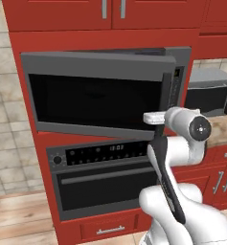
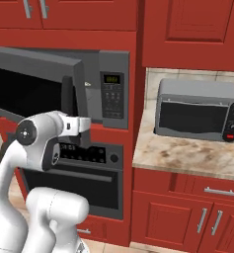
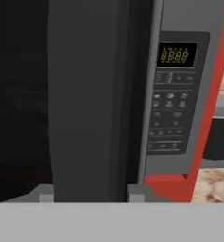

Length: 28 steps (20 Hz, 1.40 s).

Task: The microwave is finished heating the shrimp and lettuce. Take the bowl containing the food and place it on the dining counter.

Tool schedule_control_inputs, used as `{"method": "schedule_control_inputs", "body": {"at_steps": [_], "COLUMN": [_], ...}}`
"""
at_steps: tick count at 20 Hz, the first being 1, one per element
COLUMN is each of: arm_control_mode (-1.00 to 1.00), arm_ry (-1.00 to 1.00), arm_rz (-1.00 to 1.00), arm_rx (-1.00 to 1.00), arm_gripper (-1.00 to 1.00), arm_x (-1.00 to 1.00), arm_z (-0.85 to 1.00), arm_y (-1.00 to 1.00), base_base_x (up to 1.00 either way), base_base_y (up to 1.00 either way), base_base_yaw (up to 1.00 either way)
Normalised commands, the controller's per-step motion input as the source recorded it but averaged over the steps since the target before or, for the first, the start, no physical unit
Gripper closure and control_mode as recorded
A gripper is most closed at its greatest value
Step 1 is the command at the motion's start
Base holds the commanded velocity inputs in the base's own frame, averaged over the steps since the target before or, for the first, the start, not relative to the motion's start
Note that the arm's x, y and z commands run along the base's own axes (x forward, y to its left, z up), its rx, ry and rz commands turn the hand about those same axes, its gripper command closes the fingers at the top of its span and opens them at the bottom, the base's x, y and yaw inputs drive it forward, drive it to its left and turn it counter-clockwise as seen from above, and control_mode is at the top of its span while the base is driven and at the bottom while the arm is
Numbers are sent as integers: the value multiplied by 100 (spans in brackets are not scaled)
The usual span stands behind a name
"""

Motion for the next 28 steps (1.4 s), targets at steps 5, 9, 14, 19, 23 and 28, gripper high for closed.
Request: {"method": "schedule_control_inputs", "body": {"at_steps": [5,9,14,19,23,28], "arm_control_mode": [-100,-100,-100,-100,-100,-100], "arm_ry": [0,0,-1,-6,-12,-16], "arm_rz": [-2,0,2,6,7,3], "arm_rx": [0,0,0,3,7,2], "arm_gripper": [100,100,-100,-100,-100,-100], "arm_x": [-100,-100,-100,-100,-100,-100], "arm_z": [48,49,10,0,0,0], "arm_y": [6,18,12,-12,-54,-47], "base_base_x": [0,0,0,0,0,0], "base_base_y": [0,0,0,0,0,0], "base_base_yaw": [0,0,0,0,0,0]}}
